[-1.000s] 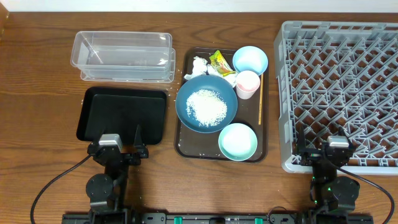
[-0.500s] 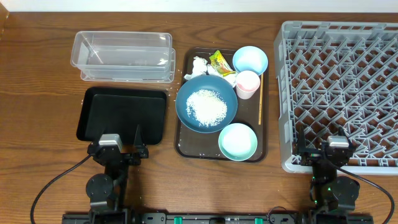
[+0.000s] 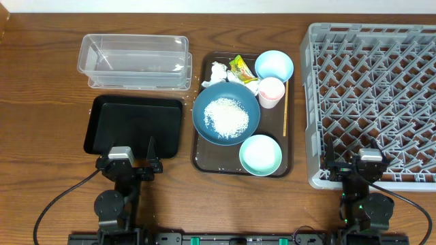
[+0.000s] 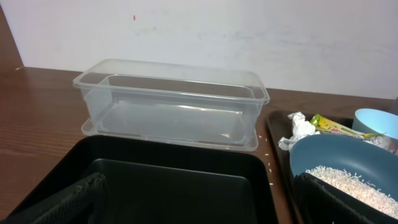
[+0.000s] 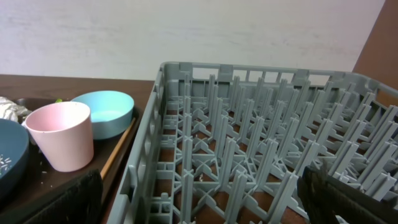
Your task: Sort waste into correct bins and load items into the dishwasher rack
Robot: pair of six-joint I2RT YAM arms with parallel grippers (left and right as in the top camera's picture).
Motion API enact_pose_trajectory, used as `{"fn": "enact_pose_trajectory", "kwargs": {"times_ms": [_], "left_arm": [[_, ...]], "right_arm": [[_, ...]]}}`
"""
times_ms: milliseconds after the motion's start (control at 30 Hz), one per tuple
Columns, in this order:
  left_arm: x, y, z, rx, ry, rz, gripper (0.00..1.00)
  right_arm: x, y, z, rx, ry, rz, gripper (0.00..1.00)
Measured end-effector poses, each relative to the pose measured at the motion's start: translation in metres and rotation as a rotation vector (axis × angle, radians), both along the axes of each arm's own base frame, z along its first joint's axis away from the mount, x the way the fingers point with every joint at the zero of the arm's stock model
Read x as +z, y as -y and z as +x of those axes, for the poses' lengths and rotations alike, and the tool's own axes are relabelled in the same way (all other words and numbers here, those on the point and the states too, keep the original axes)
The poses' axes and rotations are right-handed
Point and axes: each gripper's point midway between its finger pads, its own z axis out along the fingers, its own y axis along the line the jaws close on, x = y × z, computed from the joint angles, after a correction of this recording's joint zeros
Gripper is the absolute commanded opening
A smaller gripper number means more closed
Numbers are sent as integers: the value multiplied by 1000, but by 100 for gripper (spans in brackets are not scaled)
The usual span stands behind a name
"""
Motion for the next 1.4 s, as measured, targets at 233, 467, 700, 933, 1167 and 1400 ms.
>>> {"fn": "enact_pose_trajectory", "kwargs": {"times_ms": [233, 467, 700, 933, 1167, 1400], "left_arm": [[0, 0, 0, 0, 0, 0, 97], [0, 0, 0, 0, 0, 0, 97], [0, 0, 0, 0, 0, 0, 96], [0, 0, 0, 0, 0, 0, 97], [2, 6, 0, -32, 10, -26, 97], [25, 42, -4, -240, 87, -178, 97]], "right_arm": [[0, 0, 0, 0, 0, 0, 99], [0, 0, 0, 0, 0, 0, 99], [0, 0, 0, 0, 0, 0, 99], [0, 0, 0, 0, 0, 0, 99], [0, 0, 0, 0, 0, 0, 99], [0, 0, 0, 0, 0, 0, 99]]}}
